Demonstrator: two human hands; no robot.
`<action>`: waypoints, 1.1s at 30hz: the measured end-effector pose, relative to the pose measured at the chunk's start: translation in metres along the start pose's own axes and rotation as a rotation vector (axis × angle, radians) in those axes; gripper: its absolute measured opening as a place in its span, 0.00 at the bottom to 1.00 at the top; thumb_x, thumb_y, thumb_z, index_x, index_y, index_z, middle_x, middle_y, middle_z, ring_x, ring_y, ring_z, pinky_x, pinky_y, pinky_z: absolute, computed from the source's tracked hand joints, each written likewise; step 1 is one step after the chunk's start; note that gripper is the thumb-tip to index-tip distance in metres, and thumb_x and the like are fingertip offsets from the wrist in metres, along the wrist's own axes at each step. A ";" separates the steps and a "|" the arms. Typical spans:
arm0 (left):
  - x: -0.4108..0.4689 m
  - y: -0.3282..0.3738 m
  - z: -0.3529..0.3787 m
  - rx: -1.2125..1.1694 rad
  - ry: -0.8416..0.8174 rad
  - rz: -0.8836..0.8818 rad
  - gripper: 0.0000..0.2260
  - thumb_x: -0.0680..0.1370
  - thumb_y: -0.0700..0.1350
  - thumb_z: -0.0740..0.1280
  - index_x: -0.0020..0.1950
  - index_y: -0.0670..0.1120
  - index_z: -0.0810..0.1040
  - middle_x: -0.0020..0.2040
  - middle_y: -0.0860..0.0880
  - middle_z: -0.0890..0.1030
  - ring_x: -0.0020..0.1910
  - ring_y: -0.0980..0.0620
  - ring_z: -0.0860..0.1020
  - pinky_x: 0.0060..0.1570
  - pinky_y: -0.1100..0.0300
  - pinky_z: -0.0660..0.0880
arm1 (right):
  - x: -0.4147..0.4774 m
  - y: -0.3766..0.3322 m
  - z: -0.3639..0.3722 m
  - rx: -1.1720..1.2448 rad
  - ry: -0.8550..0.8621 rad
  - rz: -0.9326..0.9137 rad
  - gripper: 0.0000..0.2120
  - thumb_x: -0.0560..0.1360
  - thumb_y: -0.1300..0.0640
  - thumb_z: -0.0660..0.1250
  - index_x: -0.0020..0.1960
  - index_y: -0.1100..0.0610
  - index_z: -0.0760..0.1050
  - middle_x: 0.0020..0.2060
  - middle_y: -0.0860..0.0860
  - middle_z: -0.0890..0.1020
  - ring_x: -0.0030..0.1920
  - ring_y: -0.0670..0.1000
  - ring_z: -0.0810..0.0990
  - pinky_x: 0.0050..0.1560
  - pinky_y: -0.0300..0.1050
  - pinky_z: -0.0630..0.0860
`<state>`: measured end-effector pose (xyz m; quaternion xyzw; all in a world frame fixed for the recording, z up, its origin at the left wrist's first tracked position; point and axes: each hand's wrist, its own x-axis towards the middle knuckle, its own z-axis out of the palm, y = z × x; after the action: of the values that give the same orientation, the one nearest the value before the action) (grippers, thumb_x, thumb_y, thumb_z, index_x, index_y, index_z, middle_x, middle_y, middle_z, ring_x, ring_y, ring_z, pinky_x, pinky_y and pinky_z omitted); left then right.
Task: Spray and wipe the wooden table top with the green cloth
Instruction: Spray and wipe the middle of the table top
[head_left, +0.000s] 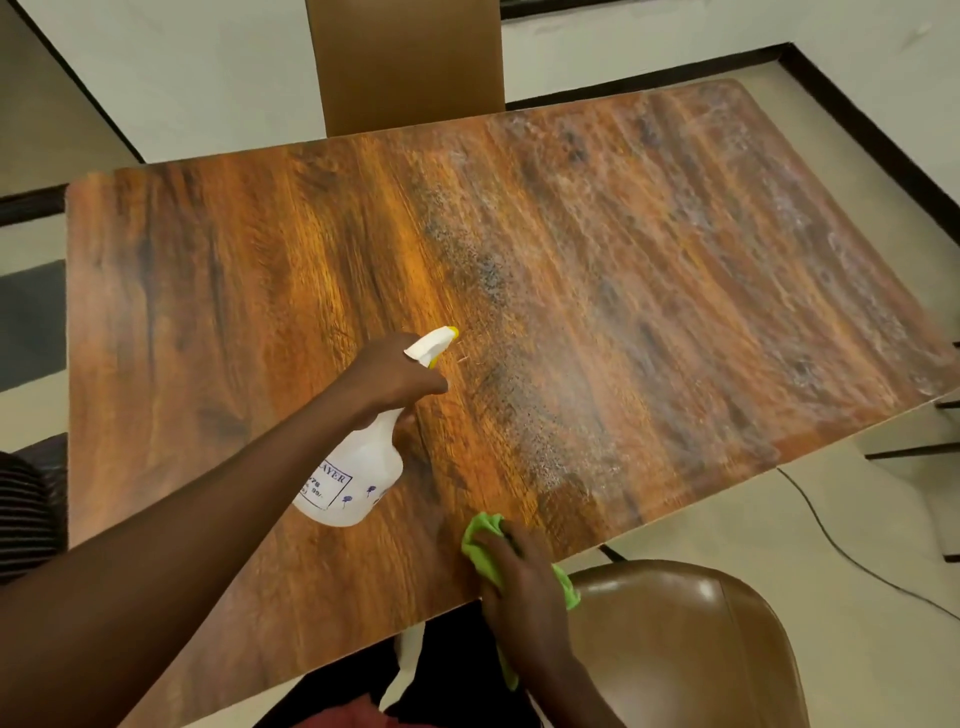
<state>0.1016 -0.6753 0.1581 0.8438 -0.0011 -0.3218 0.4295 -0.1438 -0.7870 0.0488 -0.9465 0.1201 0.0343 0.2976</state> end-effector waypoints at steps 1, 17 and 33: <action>-0.002 -0.003 0.000 -0.003 0.005 0.000 0.15 0.70 0.42 0.75 0.50 0.36 0.76 0.35 0.41 0.73 0.31 0.43 0.73 0.35 0.54 0.70 | 0.003 0.006 -0.003 0.008 0.024 0.019 0.22 0.65 0.60 0.71 0.59 0.50 0.78 0.58 0.51 0.77 0.56 0.54 0.76 0.51 0.45 0.75; -0.025 -0.021 -0.005 -0.008 -0.023 -0.031 0.12 0.71 0.40 0.73 0.50 0.39 0.75 0.35 0.43 0.73 0.27 0.46 0.73 0.30 0.59 0.69 | 0.017 0.013 0.000 -0.044 0.117 0.108 0.17 0.68 0.59 0.72 0.57 0.52 0.79 0.56 0.52 0.78 0.55 0.55 0.75 0.49 0.48 0.74; -0.017 -0.023 -0.003 0.024 -0.027 -0.052 0.12 0.71 0.42 0.74 0.49 0.40 0.75 0.37 0.41 0.75 0.31 0.46 0.74 0.34 0.55 0.70 | 0.064 0.007 -0.009 -0.093 0.187 0.141 0.17 0.66 0.60 0.72 0.55 0.57 0.80 0.54 0.55 0.79 0.54 0.58 0.77 0.51 0.49 0.74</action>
<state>0.0835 -0.6541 0.1524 0.8443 0.0113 -0.3440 0.4107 -0.0836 -0.8114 0.0433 -0.9476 0.2117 -0.0280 0.2377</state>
